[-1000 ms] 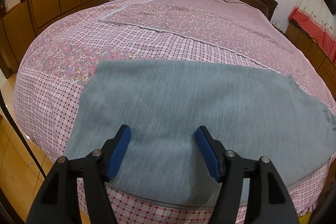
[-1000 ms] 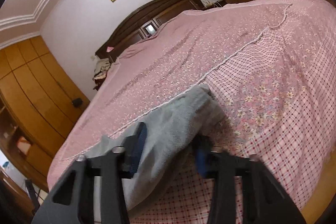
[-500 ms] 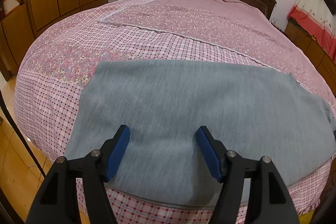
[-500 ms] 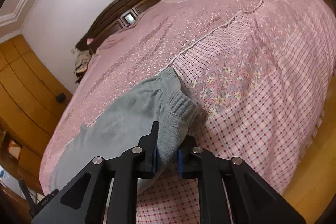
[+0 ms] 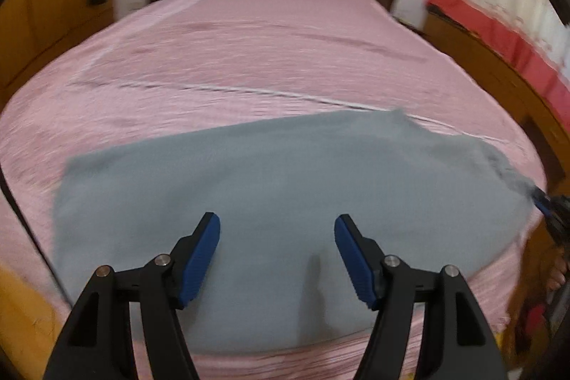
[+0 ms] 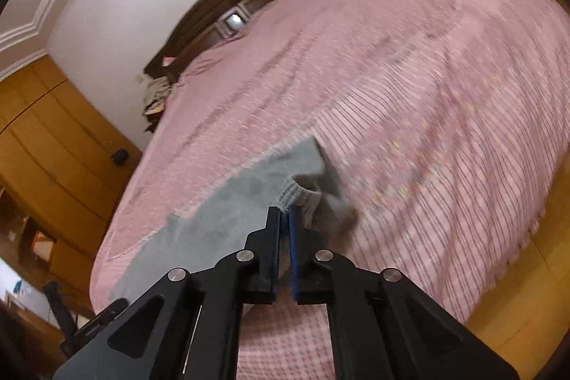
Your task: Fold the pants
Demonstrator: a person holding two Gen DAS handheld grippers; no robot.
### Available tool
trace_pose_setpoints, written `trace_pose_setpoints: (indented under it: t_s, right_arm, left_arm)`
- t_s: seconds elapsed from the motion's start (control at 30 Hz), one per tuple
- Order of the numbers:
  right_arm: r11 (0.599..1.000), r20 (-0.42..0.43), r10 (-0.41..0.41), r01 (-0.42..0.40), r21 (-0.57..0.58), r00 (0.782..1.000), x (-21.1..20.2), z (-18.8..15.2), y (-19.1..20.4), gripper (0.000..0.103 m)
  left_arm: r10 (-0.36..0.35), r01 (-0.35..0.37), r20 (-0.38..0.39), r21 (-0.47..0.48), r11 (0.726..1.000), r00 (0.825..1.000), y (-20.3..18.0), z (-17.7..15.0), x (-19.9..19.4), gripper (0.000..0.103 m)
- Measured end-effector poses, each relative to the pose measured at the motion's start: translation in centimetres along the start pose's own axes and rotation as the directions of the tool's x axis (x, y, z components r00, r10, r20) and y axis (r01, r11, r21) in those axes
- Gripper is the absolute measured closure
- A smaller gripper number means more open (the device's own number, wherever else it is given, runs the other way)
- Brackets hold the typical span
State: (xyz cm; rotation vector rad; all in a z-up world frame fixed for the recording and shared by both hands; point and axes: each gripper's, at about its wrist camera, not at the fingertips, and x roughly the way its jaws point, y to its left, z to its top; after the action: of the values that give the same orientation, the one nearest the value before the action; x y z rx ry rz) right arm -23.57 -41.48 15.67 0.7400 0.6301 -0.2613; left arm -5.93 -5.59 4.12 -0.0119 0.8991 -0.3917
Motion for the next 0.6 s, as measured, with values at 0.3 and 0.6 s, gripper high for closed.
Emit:
trace_pose_setpoints:
  t_s: [0.3, 0.6]
  right_arm:
    - [0.998, -0.021, 0.025, -0.026, -0.063, 0.999, 1.1, 1.4, 1.6, 0.099]
    - [0.998, -0.037, 0.049, -0.051, -0.029, 0.998, 1.4, 2.6, 0.3, 0.099]
  left_arm:
    - [-0.309, 0.32, -0.086, 0.184, 0.929, 0.947, -12.4, 1.8, 1.7, 0.033]
    - [-0.545, 0.58, -0.198, 0.322, 0.748, 0.814, -25.1, 2.8, 3.2, 0.033]
